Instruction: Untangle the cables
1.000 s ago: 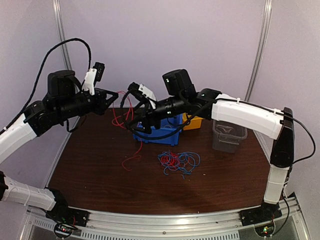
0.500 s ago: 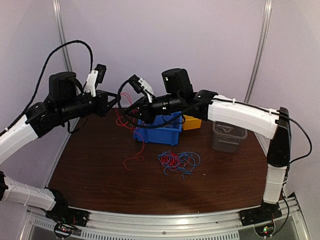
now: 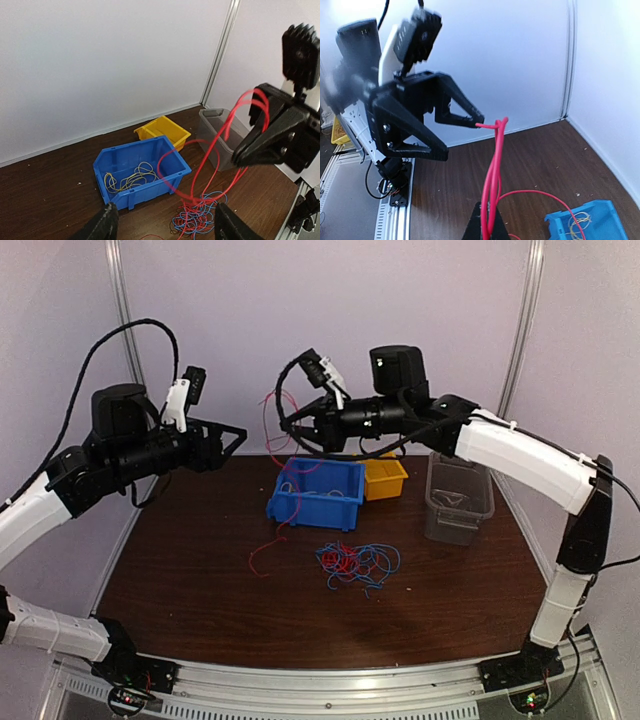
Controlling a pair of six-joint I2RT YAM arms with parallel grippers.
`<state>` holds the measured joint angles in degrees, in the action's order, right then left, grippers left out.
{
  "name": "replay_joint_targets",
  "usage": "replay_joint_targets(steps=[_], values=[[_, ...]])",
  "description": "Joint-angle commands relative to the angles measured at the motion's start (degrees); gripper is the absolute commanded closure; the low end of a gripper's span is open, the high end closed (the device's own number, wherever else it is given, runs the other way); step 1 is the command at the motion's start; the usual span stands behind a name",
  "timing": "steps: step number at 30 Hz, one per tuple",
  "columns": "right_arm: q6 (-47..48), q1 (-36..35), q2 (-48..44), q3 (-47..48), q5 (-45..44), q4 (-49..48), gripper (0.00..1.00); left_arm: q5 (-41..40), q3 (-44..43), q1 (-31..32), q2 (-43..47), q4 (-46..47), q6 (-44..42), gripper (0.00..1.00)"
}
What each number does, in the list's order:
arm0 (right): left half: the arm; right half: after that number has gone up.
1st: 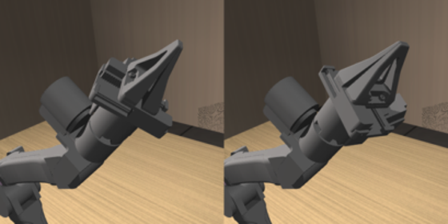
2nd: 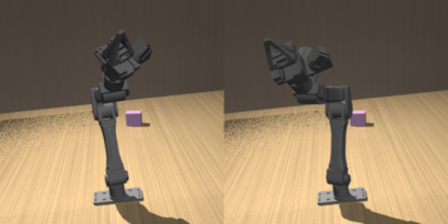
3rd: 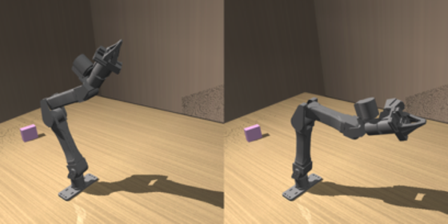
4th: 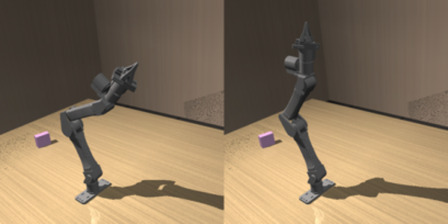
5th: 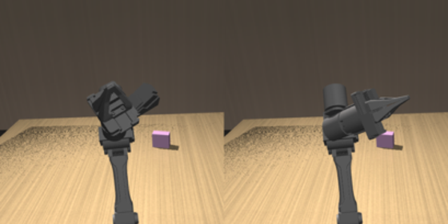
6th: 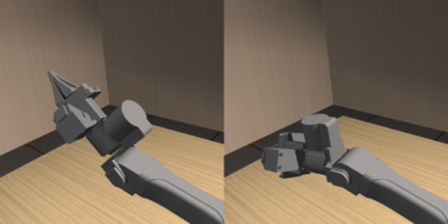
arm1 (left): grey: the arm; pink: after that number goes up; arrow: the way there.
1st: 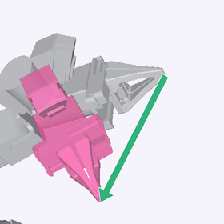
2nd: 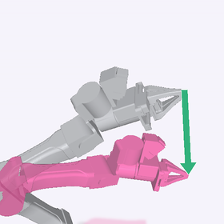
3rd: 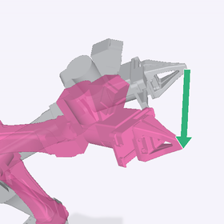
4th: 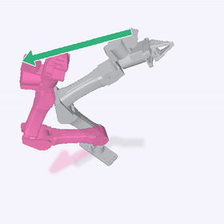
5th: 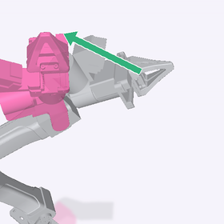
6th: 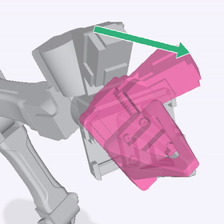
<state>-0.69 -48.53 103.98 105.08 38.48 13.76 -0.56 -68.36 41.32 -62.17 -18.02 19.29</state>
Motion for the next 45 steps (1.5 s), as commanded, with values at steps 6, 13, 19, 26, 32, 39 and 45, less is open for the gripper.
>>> replay_joint_targets(steps=[6,13,19,26,32,39,45], values=[[1.8,11.0,-9.4,3.8,4.4,2.4,1.0,9.5,4.0,0.1,-0.9,10.6,-1.7,0.27],[1.1,18.3,-12.1,6.3,8.1,2.4,1.0,36.4,6.5,0.2,-3.8,21.7,-3.9,0.34],[1.1,26.0,-14.7,5.3,1.9,1.8,1.0,52.2,4.9,2.5,-7.2,26.4,-2.2,0.53],[4.2,33.0,-17.7,3.2,-5.6,2.5,1.0,67.7,3.3,6.1,-10.9,32.1,2.3,0.58],[4.4,37.8,-18.8,1.8,-7.6,2.2,1.0,72.8,0.9,9.6,-13.4,31.5,2.4,0.63],[4.4,41.2,-19.9,-0.4,-8.4,1.6,1.0,73.8,-0.6,10.8,-14.3,31.6,2.4,0.62],[4.8,43.4,-21.1,-4.6,-9.1,0.6,1.0,73.0,-1.1,11.1,-15.3,30.6,2.2,0.62]])
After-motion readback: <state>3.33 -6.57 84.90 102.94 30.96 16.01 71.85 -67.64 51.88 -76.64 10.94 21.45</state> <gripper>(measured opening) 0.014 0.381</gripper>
